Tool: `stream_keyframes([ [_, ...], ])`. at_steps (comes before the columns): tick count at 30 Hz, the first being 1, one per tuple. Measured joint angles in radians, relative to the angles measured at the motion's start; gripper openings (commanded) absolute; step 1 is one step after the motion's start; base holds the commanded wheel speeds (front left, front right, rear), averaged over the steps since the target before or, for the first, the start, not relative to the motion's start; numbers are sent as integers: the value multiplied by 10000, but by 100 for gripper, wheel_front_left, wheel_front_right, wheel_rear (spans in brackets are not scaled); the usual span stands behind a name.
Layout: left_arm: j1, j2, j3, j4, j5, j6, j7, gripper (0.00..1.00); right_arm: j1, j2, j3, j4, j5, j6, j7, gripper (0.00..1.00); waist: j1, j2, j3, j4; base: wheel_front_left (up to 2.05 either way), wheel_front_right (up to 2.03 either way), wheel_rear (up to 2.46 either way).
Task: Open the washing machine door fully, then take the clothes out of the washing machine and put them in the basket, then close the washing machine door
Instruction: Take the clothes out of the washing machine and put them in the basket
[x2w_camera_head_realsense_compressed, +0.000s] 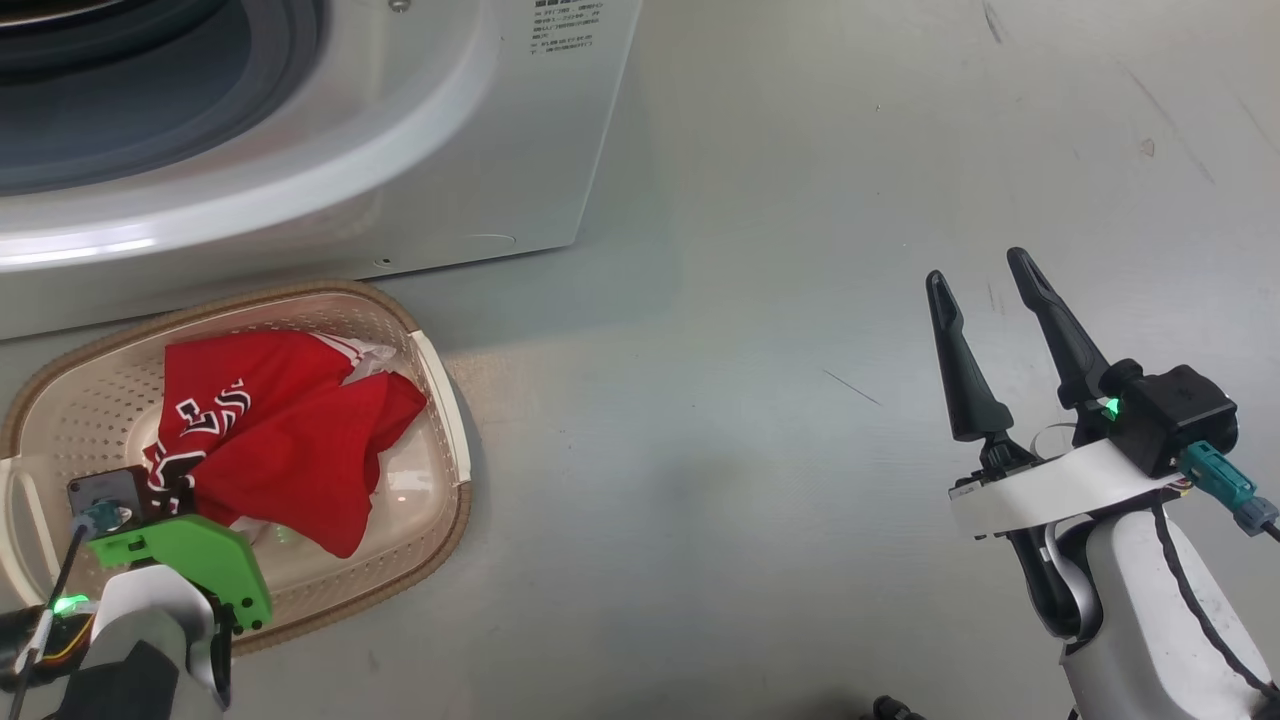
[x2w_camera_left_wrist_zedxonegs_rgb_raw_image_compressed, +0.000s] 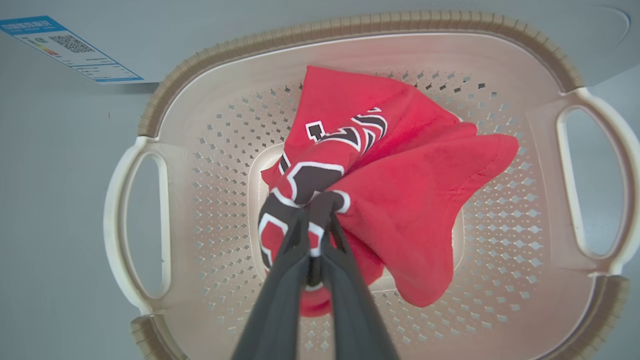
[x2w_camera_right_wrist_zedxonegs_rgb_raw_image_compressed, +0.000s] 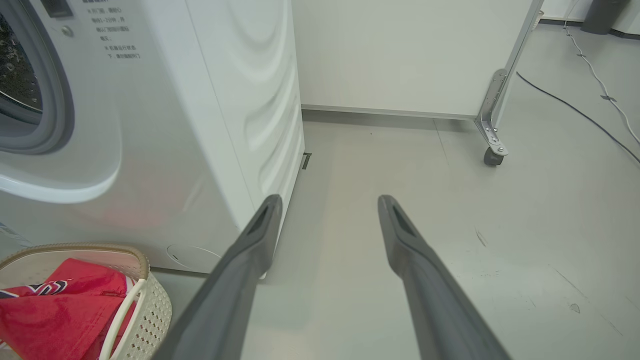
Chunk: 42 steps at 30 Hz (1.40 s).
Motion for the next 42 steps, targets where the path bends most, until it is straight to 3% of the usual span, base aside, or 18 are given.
stream_keyframes([
  [1,-44,-6,0,67,0,0,-27,0,-13,2,0,6,0,0,0,100,0,0,-4,8,0,0,0],
  [2,-88,-13,0,128,0,0,-73,14,-24,4,0,10,0,0,0,100,0,0,-11,15,0,0,0],
  [3,-129,-21,-2,190,0,0,-75,14,-30,4,0,13,0,0,0,100,0,0,-20,24,0,0,0],
  [4,-160,-27,-4,240,0,0,-81,46,-35,6,0,19,-2,0,0,100,0,0,-28,32,0,0,0],
  [5,-187,-33,-10,278,0,0,-115,100,-51,8,2,29,-2,0,0,100,0,0,-38,42,0,0,0],
  [21,-264,-96,23,859,-86,-46,-1149,100,-128,192,25,401,-31,0,0,100,0,0,-869,294,0,0,0],
  [26,-267,-219,-79,692,-84,-286,-1411,100,-125,242,46,593,-29,0,0,100,0,0,-1371,402,0,0,0],
  [36,-227,-424,-600,-430,115,-972,-1613,100,233,253,-435,859,-6,0,0,100,0,0,-2768,772,0,0,0],
  [42,-166,-514,-619,-2036,136,-1193,-1613,100,729,259,-522,909,-6,0,0,100,0,0,-3513,1077,0,0,0],
])
